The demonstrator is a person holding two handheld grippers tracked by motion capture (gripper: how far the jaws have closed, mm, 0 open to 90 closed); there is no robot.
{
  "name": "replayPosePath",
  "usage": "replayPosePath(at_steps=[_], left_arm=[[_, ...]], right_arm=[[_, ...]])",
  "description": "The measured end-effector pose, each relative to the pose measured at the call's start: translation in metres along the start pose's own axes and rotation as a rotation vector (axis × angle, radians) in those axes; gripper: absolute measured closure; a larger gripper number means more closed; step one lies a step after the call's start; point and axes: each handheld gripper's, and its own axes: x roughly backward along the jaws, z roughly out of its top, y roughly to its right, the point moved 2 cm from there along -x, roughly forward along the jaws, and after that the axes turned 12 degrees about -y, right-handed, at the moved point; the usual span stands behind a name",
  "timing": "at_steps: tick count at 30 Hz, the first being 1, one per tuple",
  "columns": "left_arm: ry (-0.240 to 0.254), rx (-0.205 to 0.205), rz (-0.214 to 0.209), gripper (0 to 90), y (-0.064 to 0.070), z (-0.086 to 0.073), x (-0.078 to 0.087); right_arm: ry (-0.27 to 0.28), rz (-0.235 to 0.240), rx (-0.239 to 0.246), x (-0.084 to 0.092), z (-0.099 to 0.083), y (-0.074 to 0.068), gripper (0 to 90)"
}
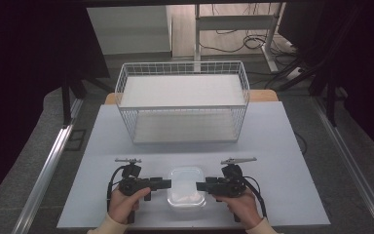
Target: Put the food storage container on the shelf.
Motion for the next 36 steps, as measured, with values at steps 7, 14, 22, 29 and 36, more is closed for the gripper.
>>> replayPosePath(at_steps=[7, 14, 22, 29, 36], left_arm=[[-0.038, 0.042, -0.049, 51.4, -0.007, -0.002, -0.009], [-0.014, 0.047, -0.025, 65.5, -0.003, -0.003, -0.009], [0.01, 0.022, -0.027, 71.6, 0.005, -0.004, -0.001], [0.041, -0.037, -0.02, 79.3, 0.019, -0.002, 0.01], [0.052, -0.07, -0.007, 79.1, 0.024, -0.002, 0.015]], right_arm=[[0.01, 0.043, -0.043, 0.0, -0.002, 0.001, 55.0], [0.023, 0.108, -0.114, 0.004, -0.004, 0.007, 65.1], [0.035, 0.125, -0.123, 0.012, -0.006, 0.005, 71.0], [0.074, 0.106, -0.078, 0.026, -0.005, -0.003, 79.3], [0.09, 0.079, -0.032, 0.032, -0.004, -0.011, 79.4]])
